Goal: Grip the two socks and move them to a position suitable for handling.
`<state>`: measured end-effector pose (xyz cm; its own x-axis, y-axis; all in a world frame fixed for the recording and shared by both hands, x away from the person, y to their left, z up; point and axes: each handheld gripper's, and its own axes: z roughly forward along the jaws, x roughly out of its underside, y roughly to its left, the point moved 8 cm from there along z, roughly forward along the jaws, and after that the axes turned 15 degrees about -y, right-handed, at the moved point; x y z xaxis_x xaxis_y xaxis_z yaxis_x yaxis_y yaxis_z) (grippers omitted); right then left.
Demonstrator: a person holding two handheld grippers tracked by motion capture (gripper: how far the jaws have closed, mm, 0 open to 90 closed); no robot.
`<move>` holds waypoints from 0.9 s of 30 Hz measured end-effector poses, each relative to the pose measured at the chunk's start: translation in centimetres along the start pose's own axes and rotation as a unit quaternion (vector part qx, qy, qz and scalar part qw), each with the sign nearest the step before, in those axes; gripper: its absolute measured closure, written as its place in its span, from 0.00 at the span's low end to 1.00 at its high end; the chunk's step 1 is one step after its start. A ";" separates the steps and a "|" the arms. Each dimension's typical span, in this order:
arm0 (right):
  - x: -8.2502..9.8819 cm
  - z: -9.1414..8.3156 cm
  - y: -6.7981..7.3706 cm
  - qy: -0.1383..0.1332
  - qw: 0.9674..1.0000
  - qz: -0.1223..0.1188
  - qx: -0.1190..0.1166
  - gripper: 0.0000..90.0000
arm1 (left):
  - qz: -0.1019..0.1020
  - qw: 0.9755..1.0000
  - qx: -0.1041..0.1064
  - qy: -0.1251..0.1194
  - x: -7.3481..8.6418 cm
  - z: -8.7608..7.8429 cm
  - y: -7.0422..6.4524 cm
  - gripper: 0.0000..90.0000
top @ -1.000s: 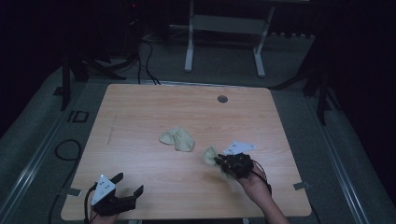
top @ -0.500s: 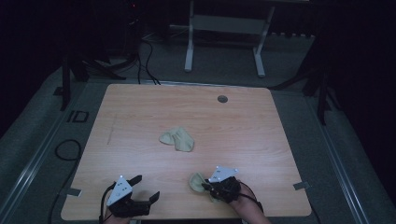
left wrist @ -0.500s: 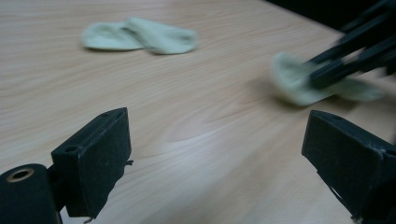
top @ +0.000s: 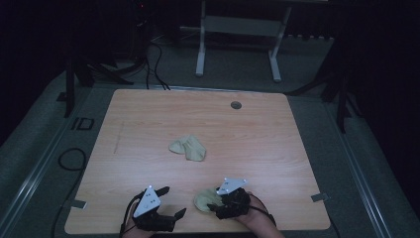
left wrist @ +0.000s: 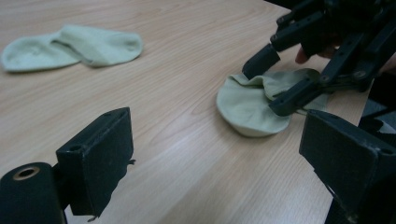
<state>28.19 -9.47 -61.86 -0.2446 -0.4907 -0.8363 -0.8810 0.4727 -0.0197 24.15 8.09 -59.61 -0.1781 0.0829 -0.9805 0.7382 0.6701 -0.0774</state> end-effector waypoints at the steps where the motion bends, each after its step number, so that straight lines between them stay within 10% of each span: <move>1: -0.3 -0.3 0.0 -0.007 1.000 0.000 0.001 0.34 | 0.004 1.000 0.005 0.002 -0.1 0.3 -0.1 0.13; 6: -1.7 -2.3 0.3 -0.032 0.999 0.012 0.014 0.33 | 0.020 0.999 0.037 0.009 -0.7 2.0 -1.3 0.21; 10: -1.7 -3.4 0.8 -0.039 0.999 0.016 0.031 0.49 | 0.032 0.998 0.061 0.012 -1.0 3.5 -2.6 0.50; 16: -0.1 -3.3 1.9 -0.008 0.999 0.006 0.035 0.65 | 0.068 0.991 0.071 0.089 0.4 5.8 -3.7 0.84; 20: 1.4 -2.7 2.3 0.021 0.999 0.002 0.037 0.67 | 0.097 0.982 0.050 0.151 2.1 6.9 -3.1 0.90; 27: 2.0 -2.6 2.5 0.039 0.997 -0.033 0.062 0.88 | 0.084 0.984 0.052 0.151 2.0 7.3 -2.4 0.95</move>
<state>24.49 -11.14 -62.14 -0.2219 -0.5767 -0.7862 -0.8405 0.5218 -0.1456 26.76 1.30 -62.72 -0.2203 0.4118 -0.8842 0.8333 0.5506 0.0488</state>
